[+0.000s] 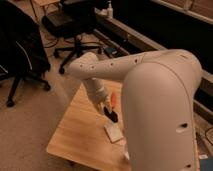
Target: Place the eraser on the white sponge
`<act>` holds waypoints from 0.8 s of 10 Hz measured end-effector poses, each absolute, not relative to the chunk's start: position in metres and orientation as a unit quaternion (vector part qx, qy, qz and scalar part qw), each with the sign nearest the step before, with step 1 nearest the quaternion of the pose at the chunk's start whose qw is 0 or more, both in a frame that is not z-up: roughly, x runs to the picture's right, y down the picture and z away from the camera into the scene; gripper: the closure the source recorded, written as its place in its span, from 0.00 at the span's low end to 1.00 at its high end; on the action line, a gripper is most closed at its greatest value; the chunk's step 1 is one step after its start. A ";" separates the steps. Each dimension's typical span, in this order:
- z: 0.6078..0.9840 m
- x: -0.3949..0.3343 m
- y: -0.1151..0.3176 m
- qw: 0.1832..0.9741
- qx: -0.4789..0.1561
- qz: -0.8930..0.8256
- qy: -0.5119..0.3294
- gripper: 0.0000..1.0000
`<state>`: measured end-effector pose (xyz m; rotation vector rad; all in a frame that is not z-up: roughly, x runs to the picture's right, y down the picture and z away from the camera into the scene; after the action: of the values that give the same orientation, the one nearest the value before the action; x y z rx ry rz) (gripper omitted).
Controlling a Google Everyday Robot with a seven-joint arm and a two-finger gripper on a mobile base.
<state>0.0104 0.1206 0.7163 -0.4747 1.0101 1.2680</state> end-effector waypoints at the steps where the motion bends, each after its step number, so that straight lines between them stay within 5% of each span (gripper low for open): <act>1: 0.715 0.012 0.126 0.663 -0.202 0.559 0.455 1.00; 8: 0.681 0.009 0.191 0.671 -0.140 0.523 0.506 1.00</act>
<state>0.0089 0.1906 0.6814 -0.3143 1.1409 1.1788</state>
